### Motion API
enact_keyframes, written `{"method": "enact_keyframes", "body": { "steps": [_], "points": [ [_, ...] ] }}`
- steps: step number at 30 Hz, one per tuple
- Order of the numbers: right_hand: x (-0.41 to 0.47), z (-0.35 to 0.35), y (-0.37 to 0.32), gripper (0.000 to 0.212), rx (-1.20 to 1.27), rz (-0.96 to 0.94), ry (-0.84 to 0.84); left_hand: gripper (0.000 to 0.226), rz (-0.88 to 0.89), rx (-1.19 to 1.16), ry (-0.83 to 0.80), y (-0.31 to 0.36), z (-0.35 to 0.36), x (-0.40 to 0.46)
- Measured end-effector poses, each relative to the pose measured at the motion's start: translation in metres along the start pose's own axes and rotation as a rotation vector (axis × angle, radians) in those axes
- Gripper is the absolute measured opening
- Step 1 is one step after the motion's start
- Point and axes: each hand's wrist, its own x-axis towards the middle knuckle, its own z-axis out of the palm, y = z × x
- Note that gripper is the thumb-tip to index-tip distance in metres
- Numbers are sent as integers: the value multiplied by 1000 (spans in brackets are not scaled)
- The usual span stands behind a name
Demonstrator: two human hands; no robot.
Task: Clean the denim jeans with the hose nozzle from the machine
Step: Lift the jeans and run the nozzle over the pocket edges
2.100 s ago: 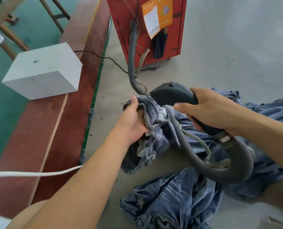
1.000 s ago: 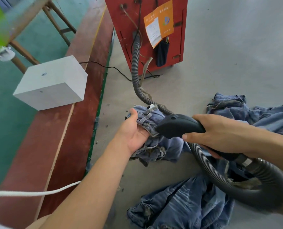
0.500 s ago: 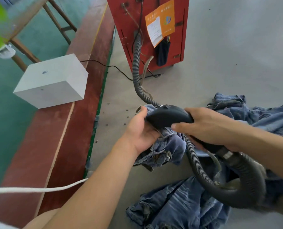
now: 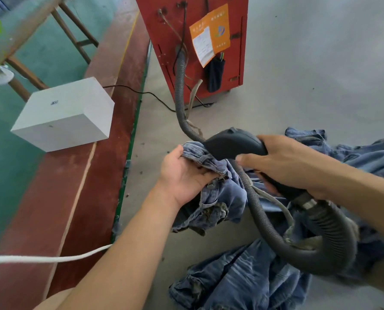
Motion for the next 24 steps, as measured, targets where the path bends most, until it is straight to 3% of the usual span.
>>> {"method": "enact_keyframes", "body": {
  "steps": [3, 5, 12, 17, 24],
  "points": [
    [-12, -9, 4, 22, -189, 0, -165, 64, 22, -30, 13, 5, -1, 0],
    [-13, -2, 2, 21, -155, 13, -225, 64, 14, -5, 3, 3, 1, 0],
    [-3, -5, 1, 24, 193, 30, -30, 66, 6, -4, 66, 5, 0, -3],
    [-13, -5, 5, 22, -204, 9, -252, 69, 36, -41, 56, 8, 0, -1],
    [5, -5, 2, 21, 45, -32, -3, 67, 2, 57, 25, 1, 3, -5]
  ]
}}
